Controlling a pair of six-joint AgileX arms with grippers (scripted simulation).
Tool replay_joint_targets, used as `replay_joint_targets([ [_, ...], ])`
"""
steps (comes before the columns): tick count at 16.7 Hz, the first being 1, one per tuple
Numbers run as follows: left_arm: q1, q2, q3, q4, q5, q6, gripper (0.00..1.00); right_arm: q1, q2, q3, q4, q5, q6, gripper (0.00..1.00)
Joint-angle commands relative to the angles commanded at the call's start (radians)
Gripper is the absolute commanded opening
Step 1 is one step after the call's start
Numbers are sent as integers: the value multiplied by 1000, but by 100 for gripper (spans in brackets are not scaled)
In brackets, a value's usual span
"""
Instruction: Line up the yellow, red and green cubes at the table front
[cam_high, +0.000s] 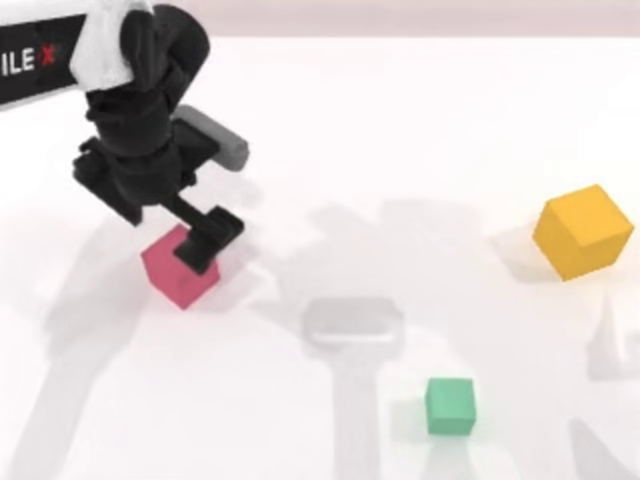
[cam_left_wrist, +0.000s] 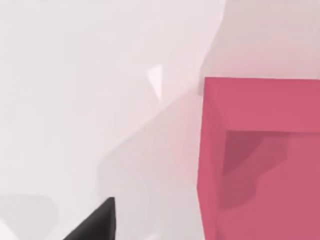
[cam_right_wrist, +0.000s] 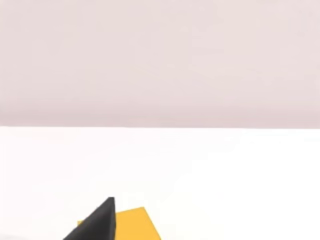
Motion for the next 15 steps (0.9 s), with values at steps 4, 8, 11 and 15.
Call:
replay_joint_targets([
  [4,0,59,-100,166,0,1,100,0,0,0,0,0,0,100],
  [8,0,74,-122,196,1,1,100,0,0,0,0,0,0,100],
  [11,0,74,-122,196,1,1,85,0,0,0,0,0,0,100],
  [15,0,74,-122,196,1,1,55,0,0,0,0,0,0,100],
])
